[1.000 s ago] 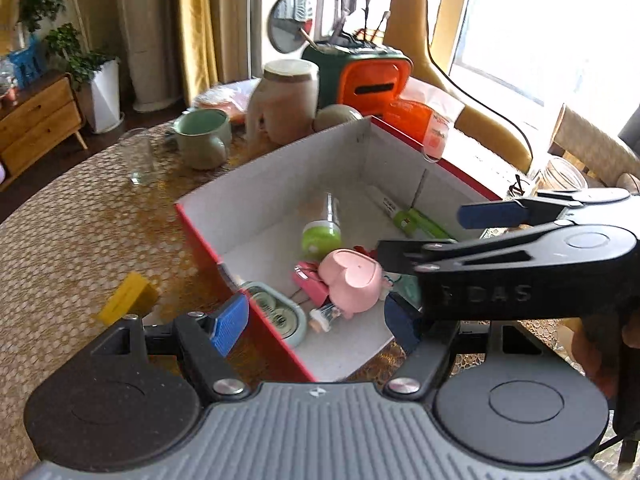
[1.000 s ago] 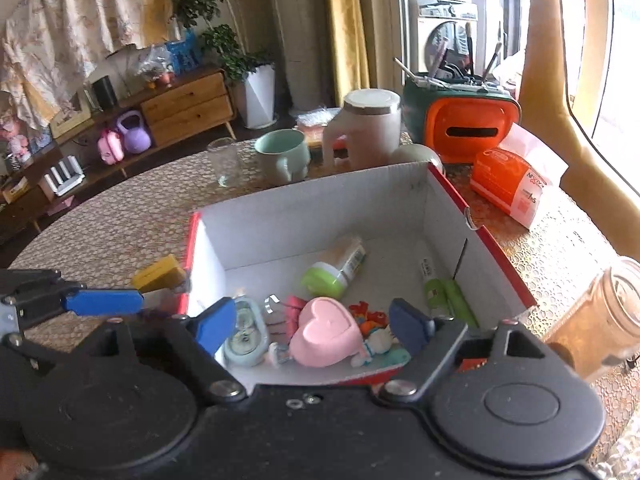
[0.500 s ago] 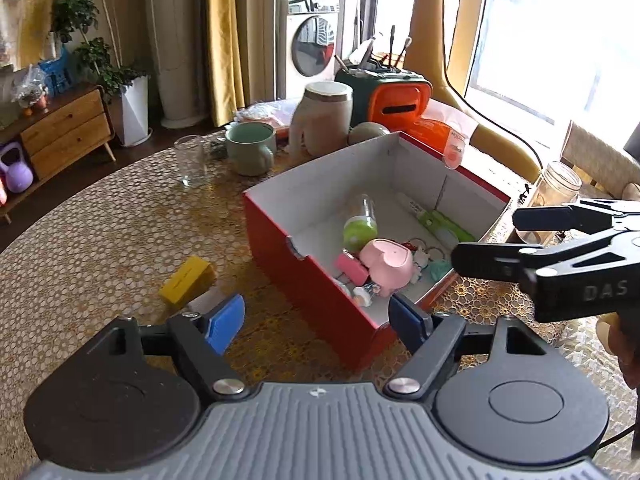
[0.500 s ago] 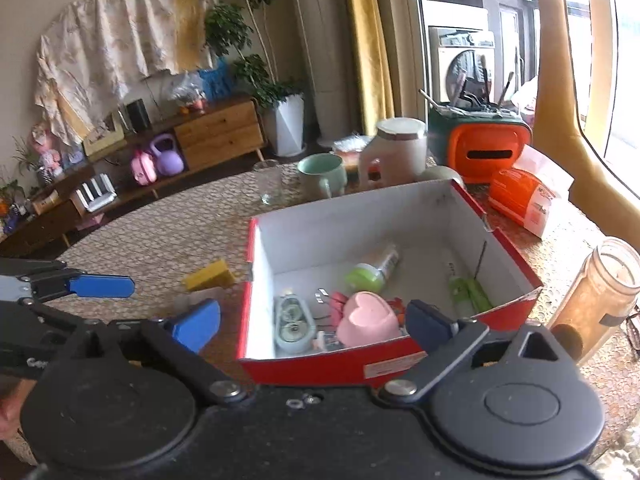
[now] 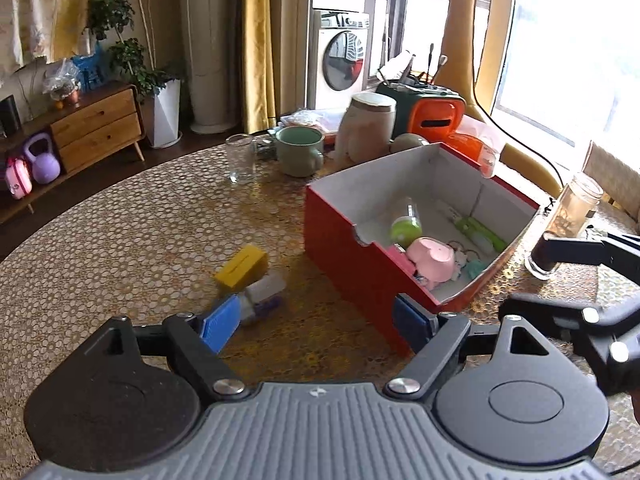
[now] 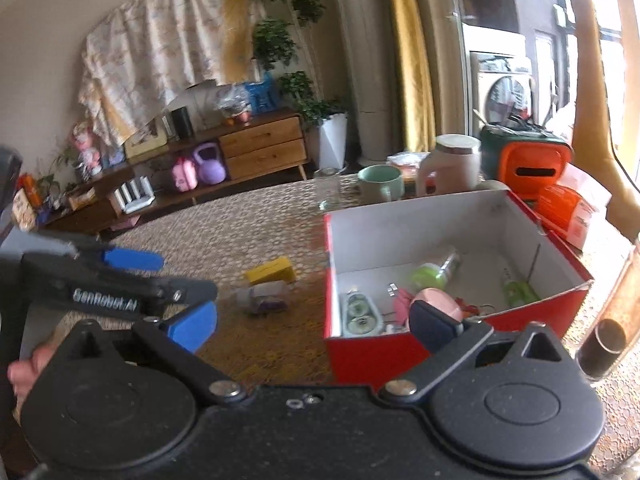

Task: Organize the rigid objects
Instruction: 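Withdraw both grippers from the box back over the table, then grasp the yellow box with the left gripper while the right gripper grasps the purple-ball jar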

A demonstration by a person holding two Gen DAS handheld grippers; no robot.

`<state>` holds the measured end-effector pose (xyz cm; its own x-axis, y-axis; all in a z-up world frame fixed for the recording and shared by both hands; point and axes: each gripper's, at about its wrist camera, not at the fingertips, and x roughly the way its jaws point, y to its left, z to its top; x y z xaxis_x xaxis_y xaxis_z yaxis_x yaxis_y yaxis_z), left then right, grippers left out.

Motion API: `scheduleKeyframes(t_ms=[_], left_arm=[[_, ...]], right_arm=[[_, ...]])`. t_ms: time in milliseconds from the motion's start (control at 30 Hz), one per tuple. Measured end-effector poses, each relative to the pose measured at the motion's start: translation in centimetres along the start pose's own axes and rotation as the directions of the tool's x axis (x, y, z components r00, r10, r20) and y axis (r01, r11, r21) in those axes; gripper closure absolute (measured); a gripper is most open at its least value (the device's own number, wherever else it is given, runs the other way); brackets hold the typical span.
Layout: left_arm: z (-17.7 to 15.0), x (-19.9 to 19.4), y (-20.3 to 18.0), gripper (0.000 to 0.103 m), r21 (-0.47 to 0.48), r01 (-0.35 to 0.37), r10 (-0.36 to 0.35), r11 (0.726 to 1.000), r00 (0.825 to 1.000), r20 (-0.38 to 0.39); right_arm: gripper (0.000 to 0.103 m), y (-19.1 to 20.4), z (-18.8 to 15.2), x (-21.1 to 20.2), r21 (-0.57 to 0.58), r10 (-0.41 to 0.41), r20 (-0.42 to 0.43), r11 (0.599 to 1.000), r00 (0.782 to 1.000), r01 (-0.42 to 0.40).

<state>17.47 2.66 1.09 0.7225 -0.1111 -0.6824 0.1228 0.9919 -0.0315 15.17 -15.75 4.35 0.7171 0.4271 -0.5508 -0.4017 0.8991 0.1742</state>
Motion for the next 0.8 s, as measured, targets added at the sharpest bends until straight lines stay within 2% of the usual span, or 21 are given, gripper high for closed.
scheduleKeyframes(t_ms=[67,200,400,633,800], left_arm=[[-0.3,0.2,0.7,0.01,-0.012,0.004,-0.004,1.0,1.0,-0.003],[-0.8,0.9,2.4,0.009,-0.045,0.008,-0.008,0.999,1.0,-0.012],[-1.3,2.4,4.6,0.007,-0.068,-0.03,0.031,0.997,0.999,0.01],[-0.9,5.1,7.9,0.007,-0.118,-0.054,0.054,0.991,0.999,-0.006],[-0.2,8.1,9.6,0.006,-0.124,-0.033,0.031,0.992,0.999,-0.024]], right_arm=[[0.0,0.9,-0.4,0.3,-0.029,0.013,-0.007,0.999,1.0,-0.013],[0.0,2.7,-1.4,1.2,-0.074,0.037,-0.019,0.996,0.999,-0.039],[0.0,5.6,-2.3,3.0,-0.157,0.075,-0.037,0.984,0.996,-0.08],[0.0,7.4,-2.5,7.0,-0.145,0.083,-0.071,0.985,0.994,-0.093],[0.0,8.2,-2.5,10.5,-0.131,0.054,-0.087,0.989,0.995,-0.065]])
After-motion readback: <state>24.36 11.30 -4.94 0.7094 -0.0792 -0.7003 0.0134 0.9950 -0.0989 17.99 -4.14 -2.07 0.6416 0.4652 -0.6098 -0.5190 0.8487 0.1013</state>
